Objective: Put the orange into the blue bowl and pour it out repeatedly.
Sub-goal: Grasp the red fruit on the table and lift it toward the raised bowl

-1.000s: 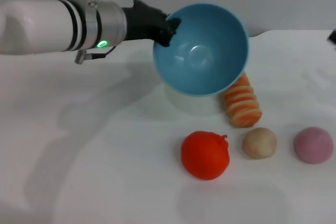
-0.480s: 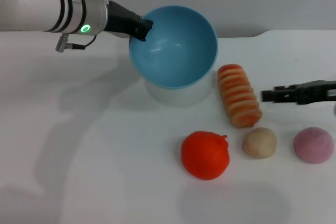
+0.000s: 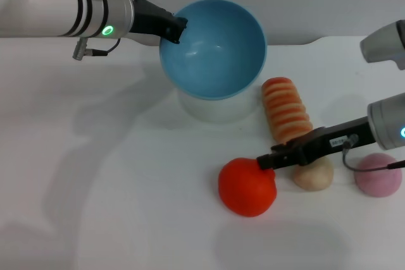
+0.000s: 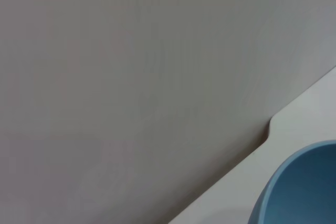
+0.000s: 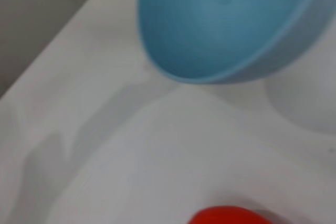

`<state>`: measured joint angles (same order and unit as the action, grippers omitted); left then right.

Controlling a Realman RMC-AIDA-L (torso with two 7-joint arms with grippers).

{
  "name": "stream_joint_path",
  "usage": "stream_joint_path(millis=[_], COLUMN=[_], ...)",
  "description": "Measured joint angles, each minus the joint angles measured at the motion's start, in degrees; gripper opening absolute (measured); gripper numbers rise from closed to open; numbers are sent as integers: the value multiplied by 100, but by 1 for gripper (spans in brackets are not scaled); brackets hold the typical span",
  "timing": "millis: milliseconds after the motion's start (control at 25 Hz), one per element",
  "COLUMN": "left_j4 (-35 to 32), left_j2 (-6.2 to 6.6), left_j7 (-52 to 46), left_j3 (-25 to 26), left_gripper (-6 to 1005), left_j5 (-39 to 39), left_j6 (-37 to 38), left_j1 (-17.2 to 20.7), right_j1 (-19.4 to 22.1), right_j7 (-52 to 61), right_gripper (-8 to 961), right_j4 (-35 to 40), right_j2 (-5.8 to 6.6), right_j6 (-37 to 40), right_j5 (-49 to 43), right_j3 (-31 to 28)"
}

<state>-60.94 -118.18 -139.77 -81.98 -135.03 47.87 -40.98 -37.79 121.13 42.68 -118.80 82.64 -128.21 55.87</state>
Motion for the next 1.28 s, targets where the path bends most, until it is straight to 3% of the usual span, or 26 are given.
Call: stream_joint_path(millis=[400, 800, 1000, 1280], left_j4=[131, 153, 156, 164], left_j2=[-13, -24, -29, -30], left_j7=[-4, -7, -7, -8], left_j3=[-132, -236, -424, -458], left_gripper=[-3, -3, -3, -3], left_j5=[4, 4, 17, 31], left_j6=[-244, -310, -474, -510], left_j1=[-9, 23, 32, 27], right_j1=[-277, -257, -230, -120], right_j7=[-133, -288, -479, -686], right_gripper=[548, 485, 258, 173], right_j4=[-741, -806, -824, -656], right_j2=[-1, -9, -12, -1], right_j6=[-428, -726, -717, -515], right_j5=[329, 368, 417, 720], right_j3=[542, 932, 945, 924])
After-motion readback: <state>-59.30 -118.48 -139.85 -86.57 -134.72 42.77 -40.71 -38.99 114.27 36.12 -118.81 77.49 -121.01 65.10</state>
